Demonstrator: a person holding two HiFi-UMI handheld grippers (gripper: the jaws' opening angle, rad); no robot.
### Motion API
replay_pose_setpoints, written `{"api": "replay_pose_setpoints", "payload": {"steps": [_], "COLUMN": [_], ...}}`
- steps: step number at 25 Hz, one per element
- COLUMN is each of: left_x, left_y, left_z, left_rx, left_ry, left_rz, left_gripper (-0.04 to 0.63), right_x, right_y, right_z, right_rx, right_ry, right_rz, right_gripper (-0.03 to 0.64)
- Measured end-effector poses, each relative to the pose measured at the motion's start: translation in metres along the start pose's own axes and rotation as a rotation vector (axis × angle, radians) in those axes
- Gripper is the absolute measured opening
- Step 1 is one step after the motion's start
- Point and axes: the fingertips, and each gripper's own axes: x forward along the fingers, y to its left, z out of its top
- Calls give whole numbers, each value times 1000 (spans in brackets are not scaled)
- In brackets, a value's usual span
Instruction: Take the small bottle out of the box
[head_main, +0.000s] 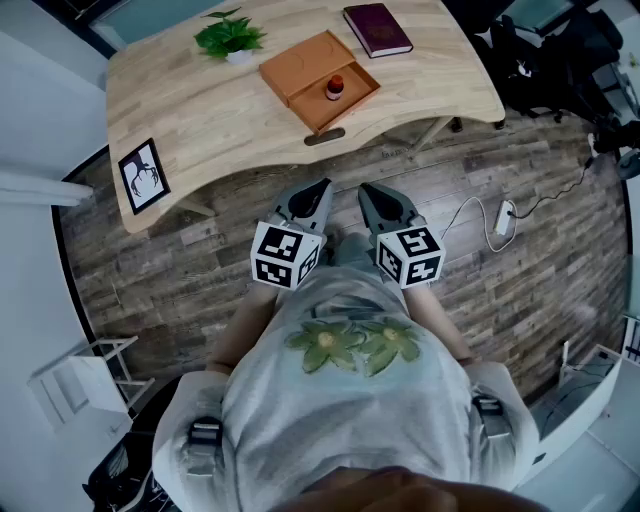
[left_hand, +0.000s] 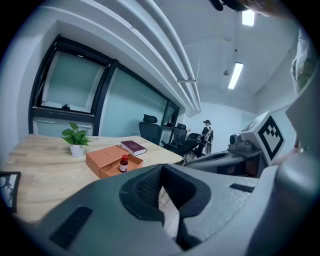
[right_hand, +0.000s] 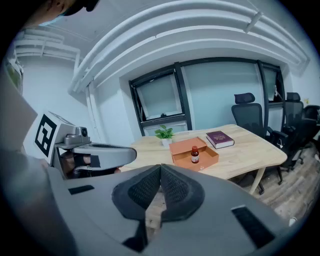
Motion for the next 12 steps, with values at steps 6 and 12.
{"api": "replay_pose_setpoints", "payload": {"steps": [6,12], "left_x": [-6,-2], "left_y": [4,11], "left_z": [-2,4], "left_rx": [10,10], "left_ry": [-9,-11], "left_rz": [-13,-25], "left_gripper": [6,6], "right_x": [3,13], "right_y": [8,9], "right_z": [8,15], "right_rx": [-35,-48], "right_ry": [-30,-36], "right_rz": [-19,-14], "right_gripper": [9,9]}}
